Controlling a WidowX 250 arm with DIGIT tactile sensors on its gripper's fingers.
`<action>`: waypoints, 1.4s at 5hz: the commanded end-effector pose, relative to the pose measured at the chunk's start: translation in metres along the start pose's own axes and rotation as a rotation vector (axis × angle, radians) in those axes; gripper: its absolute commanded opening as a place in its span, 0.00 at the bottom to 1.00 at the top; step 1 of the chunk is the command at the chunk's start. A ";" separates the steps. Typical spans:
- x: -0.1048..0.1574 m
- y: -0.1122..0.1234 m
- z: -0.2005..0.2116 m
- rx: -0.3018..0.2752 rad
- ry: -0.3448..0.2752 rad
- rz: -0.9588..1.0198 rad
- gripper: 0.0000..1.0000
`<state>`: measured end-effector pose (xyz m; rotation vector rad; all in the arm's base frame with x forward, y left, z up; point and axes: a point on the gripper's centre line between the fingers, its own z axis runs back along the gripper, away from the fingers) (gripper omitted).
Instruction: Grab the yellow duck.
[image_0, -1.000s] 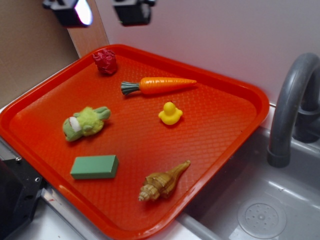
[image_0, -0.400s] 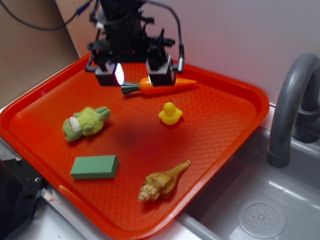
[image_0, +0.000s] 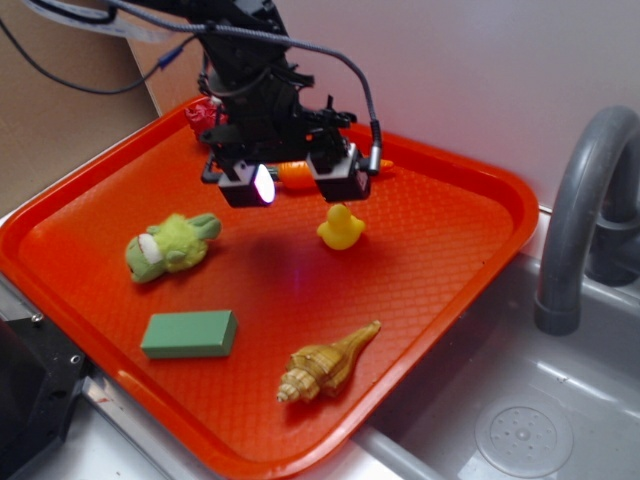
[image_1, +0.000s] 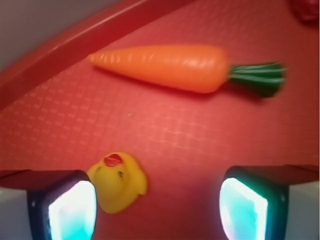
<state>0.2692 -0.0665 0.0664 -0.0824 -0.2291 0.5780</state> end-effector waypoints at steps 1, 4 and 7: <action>0.009 -0.020 0.004 -0.069 -0.016 0.017 1.00; 0.006 -0.031 -0.019 0.012 -0.008 -0.010 0.00; 0.025 -0.028 0.113 0.092 -0.020 -0.416 0.00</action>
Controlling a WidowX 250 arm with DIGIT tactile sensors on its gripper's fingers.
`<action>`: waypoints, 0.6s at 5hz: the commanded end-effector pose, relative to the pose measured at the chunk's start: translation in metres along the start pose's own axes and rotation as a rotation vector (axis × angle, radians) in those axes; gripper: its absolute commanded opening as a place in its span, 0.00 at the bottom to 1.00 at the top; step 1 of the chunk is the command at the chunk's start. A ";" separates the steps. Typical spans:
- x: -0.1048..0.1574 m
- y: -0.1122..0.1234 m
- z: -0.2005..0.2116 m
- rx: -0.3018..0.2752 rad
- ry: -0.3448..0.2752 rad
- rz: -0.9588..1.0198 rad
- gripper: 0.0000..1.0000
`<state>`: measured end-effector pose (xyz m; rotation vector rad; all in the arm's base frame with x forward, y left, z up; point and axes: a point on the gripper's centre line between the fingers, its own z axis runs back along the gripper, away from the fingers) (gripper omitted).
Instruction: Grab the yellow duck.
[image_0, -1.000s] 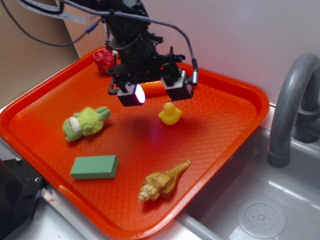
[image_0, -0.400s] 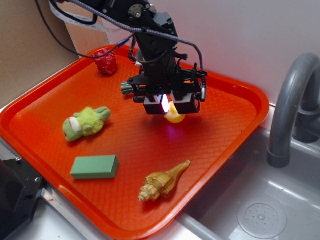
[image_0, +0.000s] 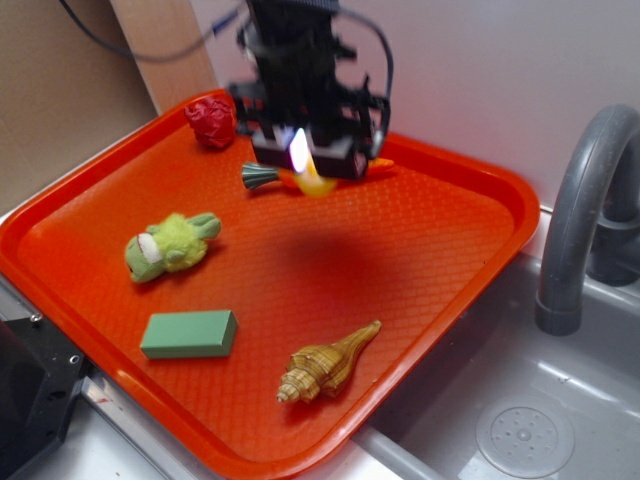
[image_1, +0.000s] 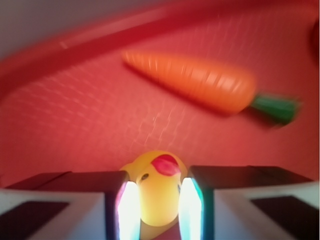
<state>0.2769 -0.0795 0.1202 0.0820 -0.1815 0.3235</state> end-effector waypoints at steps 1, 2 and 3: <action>0.012 0.029 0.092 -0.051 -0.028 -0.279 0.00; 0.004 0.056 0.116 -0.045 -0.032 -0.343 0.00; 0.002 0.081 0.127 -0.026 -0.040 -0.306 0.00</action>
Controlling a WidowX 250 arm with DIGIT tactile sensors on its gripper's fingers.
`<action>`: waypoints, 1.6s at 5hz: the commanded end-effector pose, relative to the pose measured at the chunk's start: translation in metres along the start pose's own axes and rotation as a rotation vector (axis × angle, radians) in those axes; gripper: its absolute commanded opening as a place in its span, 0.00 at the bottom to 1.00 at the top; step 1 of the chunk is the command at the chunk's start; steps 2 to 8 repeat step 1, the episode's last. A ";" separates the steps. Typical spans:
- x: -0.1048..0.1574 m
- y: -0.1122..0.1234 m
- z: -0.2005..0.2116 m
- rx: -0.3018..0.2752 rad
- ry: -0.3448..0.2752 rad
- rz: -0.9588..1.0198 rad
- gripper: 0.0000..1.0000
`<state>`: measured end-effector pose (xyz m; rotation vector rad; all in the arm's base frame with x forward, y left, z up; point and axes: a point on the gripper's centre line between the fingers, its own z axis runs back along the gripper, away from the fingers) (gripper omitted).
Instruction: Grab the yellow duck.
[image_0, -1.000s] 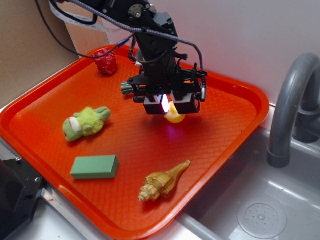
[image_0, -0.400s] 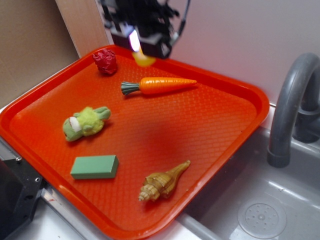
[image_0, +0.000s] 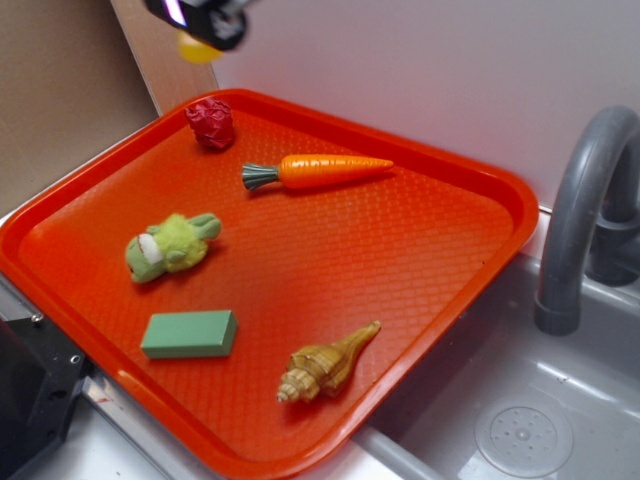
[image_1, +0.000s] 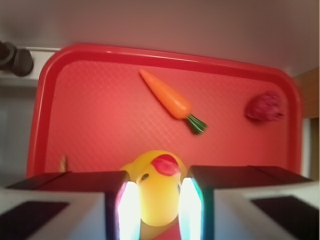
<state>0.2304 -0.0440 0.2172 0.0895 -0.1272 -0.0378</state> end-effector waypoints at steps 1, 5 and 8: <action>0.002 0.047 0.039 -0.022 -0.102 0.103 0.00; 0.002 0.047 0.039 -0.022 -0.102 0.103 0.00; 0.002 0.047 0.039 -0.022 -0.102 0.103 0.00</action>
